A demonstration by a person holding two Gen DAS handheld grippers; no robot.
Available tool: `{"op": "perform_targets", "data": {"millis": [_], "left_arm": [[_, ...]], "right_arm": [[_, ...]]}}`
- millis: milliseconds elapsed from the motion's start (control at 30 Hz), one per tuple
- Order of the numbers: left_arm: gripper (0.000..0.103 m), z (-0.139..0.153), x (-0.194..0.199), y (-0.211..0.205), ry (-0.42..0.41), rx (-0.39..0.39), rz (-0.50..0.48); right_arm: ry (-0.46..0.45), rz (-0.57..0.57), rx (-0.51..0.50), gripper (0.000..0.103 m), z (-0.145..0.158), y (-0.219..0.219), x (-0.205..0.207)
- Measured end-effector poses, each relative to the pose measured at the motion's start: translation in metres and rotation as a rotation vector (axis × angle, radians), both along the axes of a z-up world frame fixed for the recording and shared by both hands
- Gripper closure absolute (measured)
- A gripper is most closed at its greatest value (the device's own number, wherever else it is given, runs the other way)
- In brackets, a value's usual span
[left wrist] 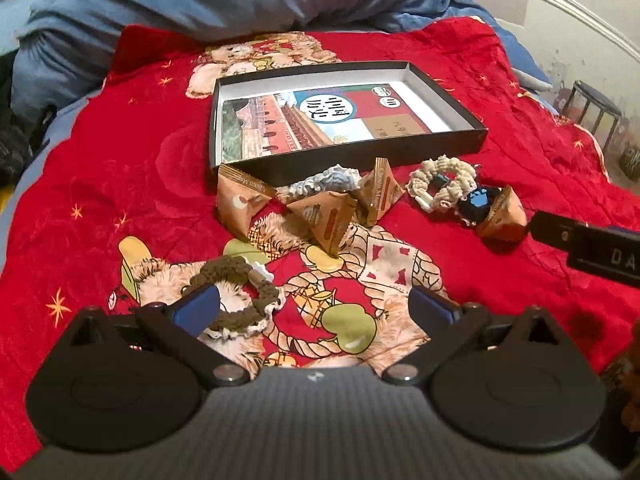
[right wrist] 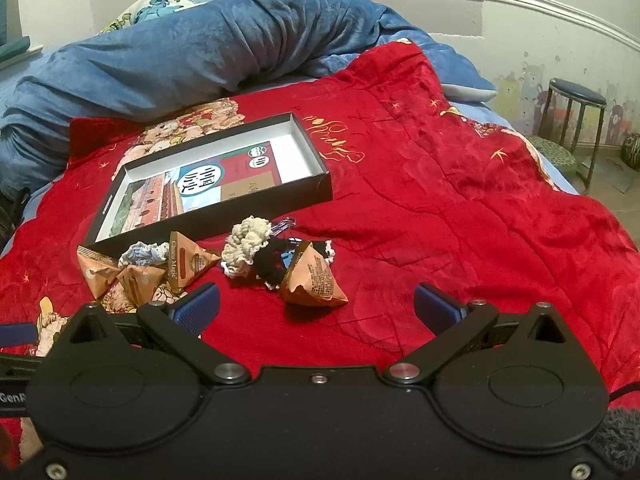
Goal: Organize objects
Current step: 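Move the left tool toward the brown braided bracelet while the right tool approaches the orange paper packet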
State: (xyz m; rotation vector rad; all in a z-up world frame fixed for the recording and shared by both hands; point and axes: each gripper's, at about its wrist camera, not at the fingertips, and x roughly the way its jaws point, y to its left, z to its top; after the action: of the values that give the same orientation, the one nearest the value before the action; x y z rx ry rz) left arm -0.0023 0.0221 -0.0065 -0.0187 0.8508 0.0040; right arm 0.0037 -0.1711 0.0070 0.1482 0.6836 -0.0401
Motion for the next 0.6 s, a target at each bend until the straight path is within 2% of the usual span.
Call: {"op": "perform_targets", "data": {"millis": [167, 367, 467, 600], "left_arm": [[0.0, -0.0001, -0.0022, -0.0048, -0.017, 0.046, -0.013], [0.0, -0.0023, -0.0008, -0.0066, -0.004, 0.062, -0.014], [0.0, -0.0037, -0.0019, -0.0031, 0.008, 0.043, -0.015], [0.0, -0.0032, -0.0028, 0.0027, 0.01, 0.0, -0.012]], "right_arm": [[0.006, -0.002, 0.0, 0.0, -0.0009, -0.0015, 0.0], [-0.02, -0.01, 0.041, 0.0, -0.0005, -0.0081, -0.0049], [-0.041, -0.009, 0.05, 0.0, 0.0003, -0.0085, -0.007], [-0.008, 0.01, 0.073, 0.0, -0.0035, -0.0077, -0.001]]}}
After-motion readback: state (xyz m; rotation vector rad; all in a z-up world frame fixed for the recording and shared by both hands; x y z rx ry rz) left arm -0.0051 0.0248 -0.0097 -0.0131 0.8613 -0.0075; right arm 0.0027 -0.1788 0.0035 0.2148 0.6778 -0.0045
